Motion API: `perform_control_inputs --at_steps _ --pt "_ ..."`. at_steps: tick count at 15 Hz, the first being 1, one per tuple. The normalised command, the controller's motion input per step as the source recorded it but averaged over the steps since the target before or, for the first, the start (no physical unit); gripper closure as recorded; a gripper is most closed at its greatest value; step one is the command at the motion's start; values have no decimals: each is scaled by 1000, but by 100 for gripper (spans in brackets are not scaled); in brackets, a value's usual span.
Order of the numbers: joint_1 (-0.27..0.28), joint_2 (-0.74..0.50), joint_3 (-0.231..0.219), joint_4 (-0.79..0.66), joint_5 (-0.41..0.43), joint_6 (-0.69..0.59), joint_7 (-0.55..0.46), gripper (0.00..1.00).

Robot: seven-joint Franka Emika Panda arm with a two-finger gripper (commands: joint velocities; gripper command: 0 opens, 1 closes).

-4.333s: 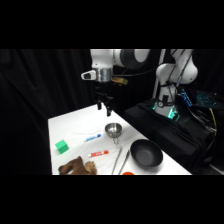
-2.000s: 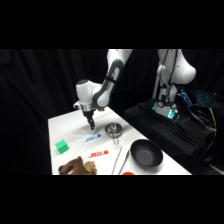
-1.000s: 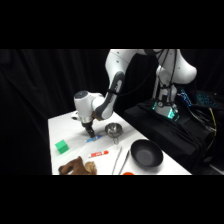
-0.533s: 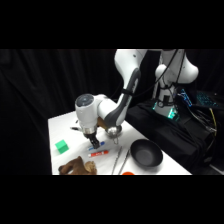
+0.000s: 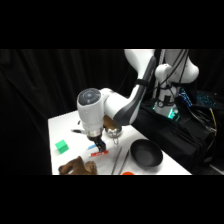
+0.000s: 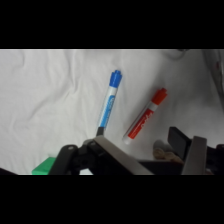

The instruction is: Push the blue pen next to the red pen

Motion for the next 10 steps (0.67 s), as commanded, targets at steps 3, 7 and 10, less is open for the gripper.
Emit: perform_control_inputs --at_steps 3,7,10 --pt "-28 -547 128 -264 -68 -416 165 0" --pt "-153 -369 94 -258 -81 -155 133 0" --pt "-281 -197 29 -258 -56 115 29 0"
